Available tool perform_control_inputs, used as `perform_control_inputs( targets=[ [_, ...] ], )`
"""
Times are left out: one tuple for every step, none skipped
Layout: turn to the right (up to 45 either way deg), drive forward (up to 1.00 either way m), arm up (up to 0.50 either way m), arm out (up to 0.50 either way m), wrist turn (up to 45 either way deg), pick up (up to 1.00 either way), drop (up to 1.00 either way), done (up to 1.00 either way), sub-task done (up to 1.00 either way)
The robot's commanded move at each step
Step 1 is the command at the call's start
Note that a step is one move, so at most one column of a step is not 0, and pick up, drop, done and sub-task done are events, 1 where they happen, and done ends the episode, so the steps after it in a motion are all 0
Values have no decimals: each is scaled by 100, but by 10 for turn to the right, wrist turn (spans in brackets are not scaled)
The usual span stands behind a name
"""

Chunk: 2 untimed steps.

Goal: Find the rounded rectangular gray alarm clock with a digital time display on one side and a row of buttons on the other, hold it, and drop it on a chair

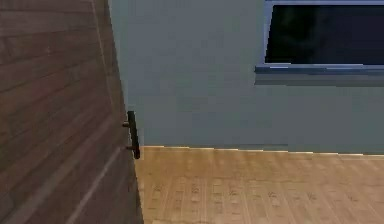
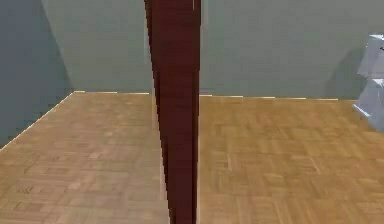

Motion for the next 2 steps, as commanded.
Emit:
perform_control_inputs(
  targets=[
    [0,100,0,0,0,0,0,0,0],
    [390,0,0,0,0,0,0,0,0]
  ],
)
